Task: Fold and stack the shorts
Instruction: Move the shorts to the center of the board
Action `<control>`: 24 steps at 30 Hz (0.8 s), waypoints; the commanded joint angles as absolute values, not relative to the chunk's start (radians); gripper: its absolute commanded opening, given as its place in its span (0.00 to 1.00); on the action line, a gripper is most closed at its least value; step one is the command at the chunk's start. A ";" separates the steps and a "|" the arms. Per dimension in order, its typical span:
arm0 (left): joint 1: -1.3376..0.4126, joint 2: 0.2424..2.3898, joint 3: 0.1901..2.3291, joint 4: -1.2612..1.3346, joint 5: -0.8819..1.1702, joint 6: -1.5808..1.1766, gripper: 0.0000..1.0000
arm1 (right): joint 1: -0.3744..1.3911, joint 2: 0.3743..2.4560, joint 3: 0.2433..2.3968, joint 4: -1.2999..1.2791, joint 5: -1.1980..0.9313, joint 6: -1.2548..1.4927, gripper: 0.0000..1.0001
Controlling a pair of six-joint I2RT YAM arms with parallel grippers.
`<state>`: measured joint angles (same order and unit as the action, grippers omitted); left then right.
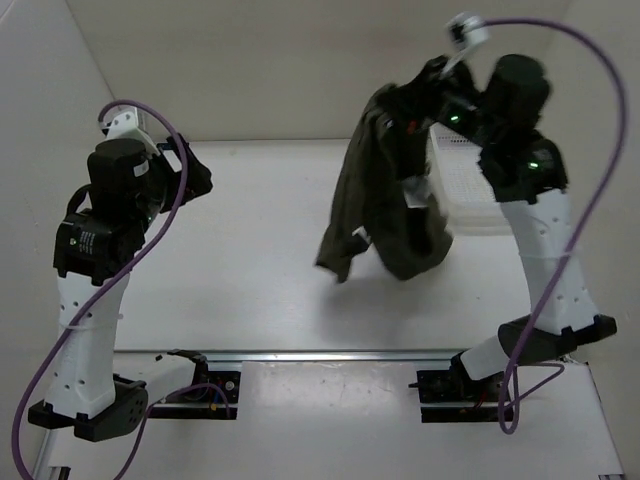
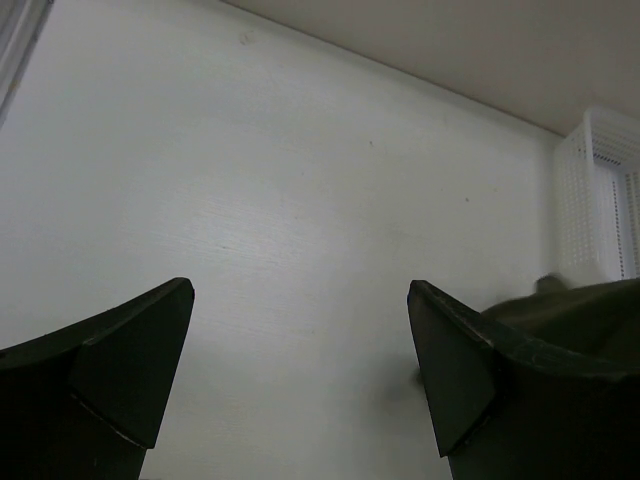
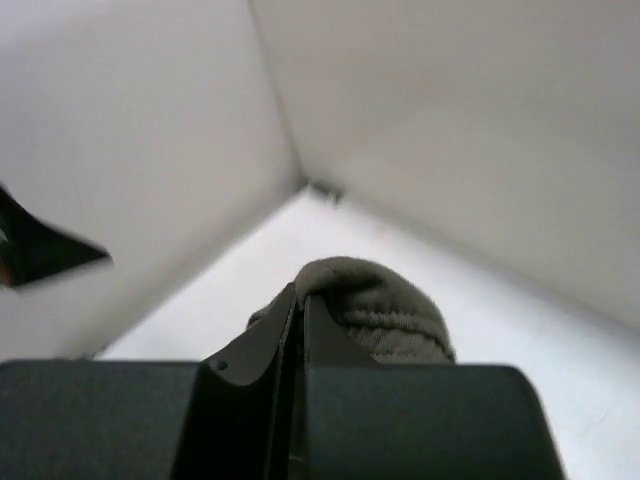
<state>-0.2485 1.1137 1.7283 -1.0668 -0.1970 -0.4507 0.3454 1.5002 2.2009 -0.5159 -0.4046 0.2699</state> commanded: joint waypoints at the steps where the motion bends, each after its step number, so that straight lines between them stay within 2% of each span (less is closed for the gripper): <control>1: -0.242 1.129 1.876 -1.224 -0.297 -0.480 1.00 | 0.474 1.562 1.966 -0.583 -0.275 0.180 0.02; 2: -0.233 1.138 1.943 -1.253 -0.307 -0.480 1.00 | 0.500 1.562 1.851 -0.583 -0.244 0.170 0.37; 3: -0.233 1.147 1.959 -1.270 -0.298 -0.480 1.00 | 0.500 1.574 1.814 -0.604 -0.215 0.170 0.61; 4: -0.233 1.147 1.959 -1.279 -0.279 -0.466 1.00 | 0.500 1.604 1.795 -0.632 -0.215 0.182 0.78; 5: -0.233 1.147 1.950 -1.279 -0.231 -0.456 1.00 | 0.500 1.617 1.781 -0.662 -0.215 0.183 0.81; 9: -0.233 1.138 1.783 -1.279 -0.118 -0.456 1.00 | 0.480 1.535 1.657 -0.699 -0.137 0.247 0.88; 10: -0.245 1.125 1.729 -1.260 -0.098 -0.469 0.96 | 0.470 1.502 1.616 -0.690 -0.121 0.277 0.90; 11: -0.245 1.102 1.610 -1.238 -0.050 -0.469 0.93 | 0.454 1.440 1.527 -0.680 -0.121 0.296 0.86; 13: -0.258 1.075 1.495 -1.197 -0.017 -0.498 0.85 | 0.445 1.381 1.438 -0.658 -0.121 0.324 0.70; 14: -0.258 1.039 1.376 -1.146 -0.008 -0.543 0.71 | 0.445 1.356 1.396 -0.658 -0.132 0.356 0.58; 15: -0.258 1.020 1.314 -1.114 0.027 -0.561 0.65 | 0.445 1.315 1.318 -0.647 -0.143 0.371 0.36; 17: -0.258 0.991 1.153 -1.060 0.054 -0.635 0.52 | 0.480 1.286 1.249 -0.638 -0.153 0.423 0.20; 18: -0.258 0.982 1.103 -1.014 0.075 -0.655 0.49 | 0.494 1.273 1.197 -0.638 -0.153 0.437 0.17; 19: -0.258 0.982 1.059 -0.996 0.090 -0.676 0.48 | 0.527 1.273 1.177 -0.629 -0.153 0.471 0.19; 20: -0.258 0.994 1.016 -0.979 0.109 -0.701 0.53 | 0.541 1.273 1.161 -0.617 -0.153 0.491 0.32; 21: -0.267 1.018 0.938 -0.960 0.154 -0.745 0.63 | 0.557 1.288 1.148 -0.617 -0.153 0.503 0.63; 22: -0.267 1.032 0.902 -0.925 0.170 -0.770 0.80 | 0.584 1.299 1.137 -0.603 -0.163 0.512 0.71; 24: -0.291 1.055 0.824 -0.901 0.179 -0.830 0.87 | 0.623 1.337 1.137 -0.603 -0.150 0.531 0.79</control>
<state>-0.2653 1.0508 0.8974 -1.0119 0.0944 -0.7006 0.5724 1.2846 1.1568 -0.6395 -0.1452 0.4664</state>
